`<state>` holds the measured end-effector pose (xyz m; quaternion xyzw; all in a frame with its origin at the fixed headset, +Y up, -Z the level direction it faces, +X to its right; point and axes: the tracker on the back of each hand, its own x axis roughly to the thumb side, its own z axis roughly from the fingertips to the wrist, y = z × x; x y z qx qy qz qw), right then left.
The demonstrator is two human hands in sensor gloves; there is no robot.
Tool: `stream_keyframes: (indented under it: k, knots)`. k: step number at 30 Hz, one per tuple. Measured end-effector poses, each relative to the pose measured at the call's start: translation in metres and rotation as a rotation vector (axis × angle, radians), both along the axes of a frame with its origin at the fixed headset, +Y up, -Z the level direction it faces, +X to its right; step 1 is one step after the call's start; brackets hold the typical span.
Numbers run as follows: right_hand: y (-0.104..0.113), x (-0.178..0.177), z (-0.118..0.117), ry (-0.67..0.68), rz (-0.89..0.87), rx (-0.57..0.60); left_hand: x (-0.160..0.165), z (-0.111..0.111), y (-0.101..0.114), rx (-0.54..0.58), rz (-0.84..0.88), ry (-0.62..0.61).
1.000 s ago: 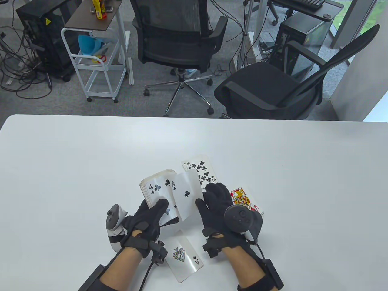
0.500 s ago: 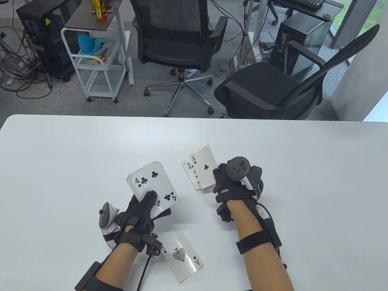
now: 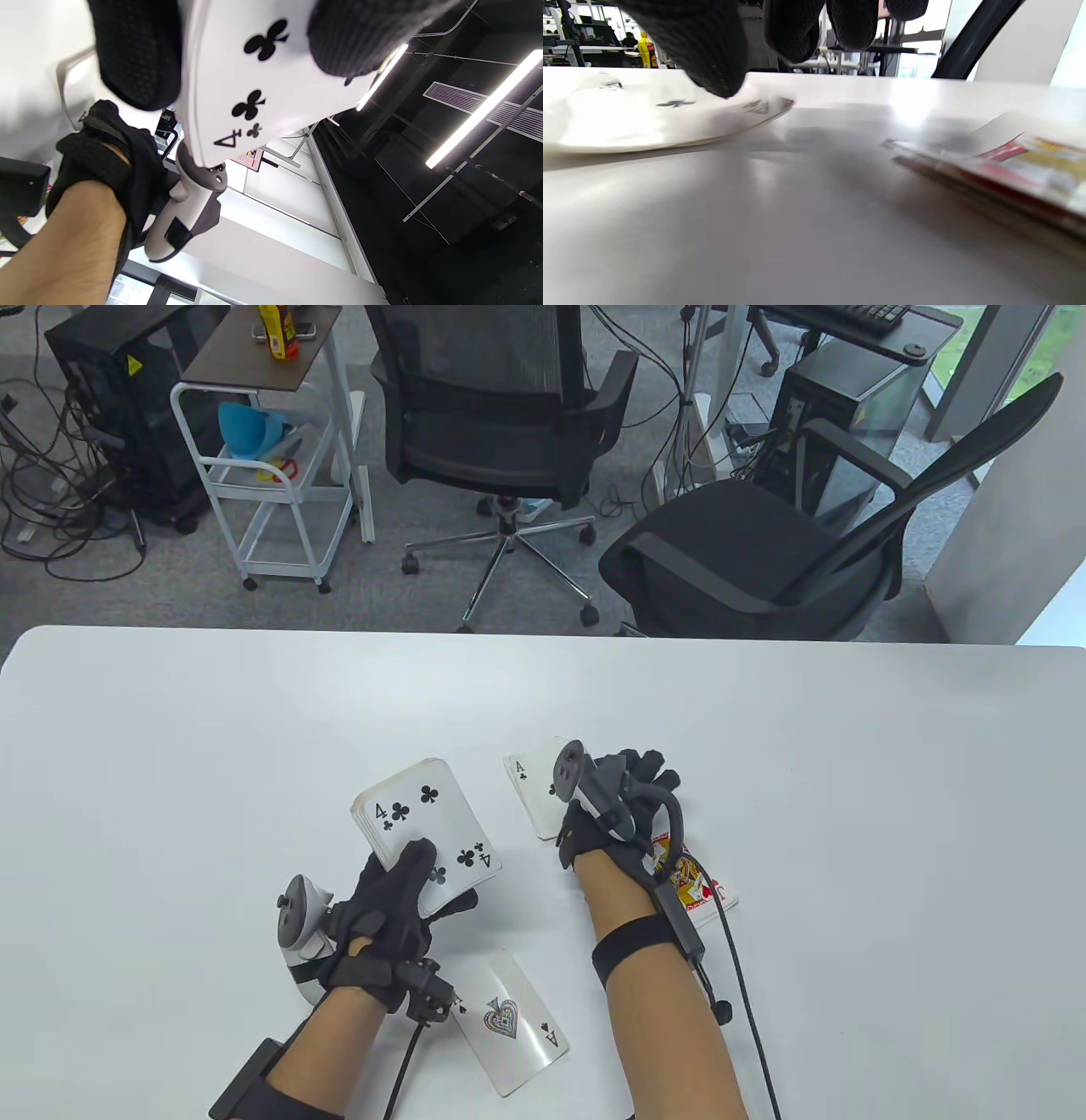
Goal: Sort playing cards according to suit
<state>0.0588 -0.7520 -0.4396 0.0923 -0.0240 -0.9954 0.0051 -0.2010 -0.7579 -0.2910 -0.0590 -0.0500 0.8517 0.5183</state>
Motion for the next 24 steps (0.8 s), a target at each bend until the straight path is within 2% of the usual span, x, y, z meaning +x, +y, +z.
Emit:
stream_keyframes:
  k: [5,9,12,13,17,24]
  knots:
    - [0.028,0.010,0.028,0.090,-0.211,0.111,0.003,0.000,0.000,0.006,-0.020,-0.024]
    - [0.055,0.024,0.071,0.217,-0.541,0.249,0.008,0.000,-0.001,-0.003,-0.044,-0.063]
    - [0.062,0.029,0.103,0.315,-0.831,0.332,0.012,-0.001,-0.002,-0.013,-0.077,-0.091]
    - [0.062,0.029,0.108,0.329,-0.865,0.347,0.013,-0.001,-0.002,-0.012,-0.085,-0.102]
    - [0.054,0.020,0.136,0.448,-0.909,0.383,0.019,-0.001,-0.005,-0.016,-0.124,-0.134]
    - [0.041,0.011,0.151,0.530,-0.792,0.319,0.024,0.001,-0.011,-0.030,-0.173,-0.154]
